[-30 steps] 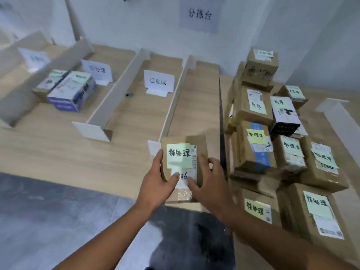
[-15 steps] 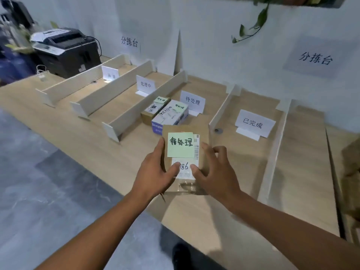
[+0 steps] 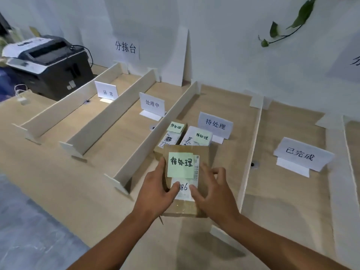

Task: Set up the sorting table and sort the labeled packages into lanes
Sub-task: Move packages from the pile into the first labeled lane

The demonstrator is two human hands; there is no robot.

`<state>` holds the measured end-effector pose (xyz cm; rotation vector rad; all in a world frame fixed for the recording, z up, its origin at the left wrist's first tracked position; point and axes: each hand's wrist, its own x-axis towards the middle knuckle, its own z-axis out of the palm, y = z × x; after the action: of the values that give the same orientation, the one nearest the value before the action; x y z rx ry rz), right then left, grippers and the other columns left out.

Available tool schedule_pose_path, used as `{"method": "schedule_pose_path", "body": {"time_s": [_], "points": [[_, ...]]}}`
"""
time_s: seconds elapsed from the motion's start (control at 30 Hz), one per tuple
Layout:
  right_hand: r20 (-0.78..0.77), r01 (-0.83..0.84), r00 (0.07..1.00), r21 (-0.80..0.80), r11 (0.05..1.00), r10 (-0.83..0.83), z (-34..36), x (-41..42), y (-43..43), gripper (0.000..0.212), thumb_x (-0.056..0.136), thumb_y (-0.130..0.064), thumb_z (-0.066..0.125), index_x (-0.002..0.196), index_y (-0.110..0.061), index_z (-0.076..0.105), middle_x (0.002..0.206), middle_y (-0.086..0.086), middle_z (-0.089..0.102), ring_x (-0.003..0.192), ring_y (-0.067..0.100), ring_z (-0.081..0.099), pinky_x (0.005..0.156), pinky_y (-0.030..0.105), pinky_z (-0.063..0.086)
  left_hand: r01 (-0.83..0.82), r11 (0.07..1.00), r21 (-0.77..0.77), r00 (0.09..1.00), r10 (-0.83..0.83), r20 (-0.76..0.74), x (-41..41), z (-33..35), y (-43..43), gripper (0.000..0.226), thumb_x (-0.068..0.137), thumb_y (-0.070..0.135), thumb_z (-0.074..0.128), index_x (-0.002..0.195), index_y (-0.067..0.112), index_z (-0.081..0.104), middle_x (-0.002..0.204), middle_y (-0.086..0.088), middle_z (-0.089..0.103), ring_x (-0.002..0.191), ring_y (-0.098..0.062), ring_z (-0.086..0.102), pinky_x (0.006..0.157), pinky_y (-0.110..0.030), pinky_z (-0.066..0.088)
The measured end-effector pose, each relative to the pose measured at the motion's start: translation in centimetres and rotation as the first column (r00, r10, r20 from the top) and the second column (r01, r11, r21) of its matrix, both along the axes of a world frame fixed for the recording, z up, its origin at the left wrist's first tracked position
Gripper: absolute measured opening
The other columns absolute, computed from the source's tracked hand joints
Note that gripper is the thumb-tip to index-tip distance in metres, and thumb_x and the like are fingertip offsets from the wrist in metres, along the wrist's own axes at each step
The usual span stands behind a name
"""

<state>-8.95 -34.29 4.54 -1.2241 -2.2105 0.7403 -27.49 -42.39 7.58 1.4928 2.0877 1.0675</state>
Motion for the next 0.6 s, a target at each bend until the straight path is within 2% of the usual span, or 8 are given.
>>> {"method": "schedule_pose_path", "body": {"time_s": [0.07, 0.13, 0.23, 0.33, 0.47, 0.53, 0.6], "points": [[0.039, 0.050, 0.998, -0.009, 0.999, -0.049, -0.9, -2.1, 2.0, 0.078, 0.081, -0.073, 0.046, 0.151, -0.045, 0.026, 0.121, -0.012, 0.028, 0.101, 0.009, 0.054, 0.075, 0.028, 0.056, 0.048, 0.999, 0.005, 0.999, -0.048, -0.004, -2.7, -1.4, 2.8, 0.063, 0.082, 0.030, 0.074, 0.138, 0.036, 0.045, 0.116, 0.053, 0.050, 0.109, 0.023, 0.051, 0.073, 0.005, 0.040], [0.073, 0.115, 0.991, -0.013, 0.993, -0.114, -1.6, -4.1, 3.9, 0.078, 0.081, -0.073, 0.044, 0.151, -0.044, 0.028, 0.121, -0.010, 0.029, 0.104, 0.012, 0.056, 0.080, 0.031, 0.058, 0.111, 0.994, -0.011, 0.994, -0.111, 0.024, -5.3, -2.8, 5.7, 0.068, 0.084, 0.028, 0.075, 0.140, 0.042, 0.041, 0.116, 0.054, 0.050, 0.109, 0.027, 0.050, 0.075, 0.006, 0.039], [0.081, 0.222, 0.973, -0.049, 0.974, -0.218, -2.3, -6.6, 6.4, 0.072, 0.085, -0.068, 0.050, 0.149, -0.042, 0.030, 0.119, -0.012, 0.026, 0.105, 0.013, 0.055, 0.087, 0.035, 0.056, 0.226, 0.972, -0.069, 0.974, -0.223, 0.046, -8.2, -4.0, 10.5, 0.072, 0.086, 0.031, 0.073, 0.147, 0.040, 0.035, 0.132, 0.027, 0.056, 0.119, 0.006, 0.054, 0.087, -0.009, 0.047], [0.081, 0.297, 0.953, -0.047, 0.954, -0.293, -3.1, -8.6, 9.0, 0.066, 0.090, -0.055, 0.060, 0.148, -0.039, 0.034, 0.116, -0.011, 0.026, 0.103, 0.013, 0.054, 0.080, 0.032, 0.056, 0.244, 0.963, -0.110, 0.969, -0.248, -0.021, -10.1, -4.9, 15.0, 0.081, 0.088, 0.034, 0.070, 0.156, 0.026, 0.027, 0.140, 0.006, 0.050, 0.127, -0.008, 0.044, 0.100, -0.026, 0.043], [0.085, 0.395, 0.917, -0.062, 0.917, -0.390, -4.4, -10.3, 13.1, 0.065, 0.088, -0.049, 0.065, 0.147, -0.037, 0.040, 0.118, -0.006, 0.032, 0.099, 0.014, 0.055, 0.082, 0.029, 0.051, 0.300, 0.939, -0.170, 0.952, -0.305, 0.001, -11.2, -6.6, 20.5, 0.082, 0.090, 0.033, 0.069, 0.158, 0.017, 0.027, 0.146, -0.004, 0.047, 0.136, -0.019, 0.041, 0.111, -0.029, 0.036], [0.073, 0.425, 0.904, -0.069, 0.903, -0.420, -5.3, -10.5, 14.7, 0.064, 0.088, -0.049, 0.065, 0.146, -0.037, 0.041, 0.118, -0.005, 0.034, 0.100, 0.014, 0.055, 0.083, 0.028, 0.052, 0.288, 0.939, -0.189, 0.957, -0.290, 0.017, -11.1, -7.5, 22.5, 0.085, 0.090, 0.034, 0.070, 0.159, 0.017, 0.023, 0.149, -0.005, 0.045, 0.137, -0.019, 0.039, 0.107, -0.025, 0.029], [0.080, 0.430, 0.902, -0.052, 0.902, -0.425, -6.3, -10.7, 16.5, 0.065, 0.089, -0.049, 0.065, 0.147, -0.035, 0.042, 0.120, -0.004, 0.037, 0.102, 0.015, 0.055, 0.080, 0.029, 0.055, 0.275, 0.937, -0.214, 0.961, -0.276, 0.027, -11.1, -8.4, 24.3, 0.089, 0.090, 0.036, 0.070, 0.161, 0.017, 0.020, 0.151, -0.006, 0.043, 0.138, -0.020, 0.039, 0.107, -0.028, 0.031]]}}
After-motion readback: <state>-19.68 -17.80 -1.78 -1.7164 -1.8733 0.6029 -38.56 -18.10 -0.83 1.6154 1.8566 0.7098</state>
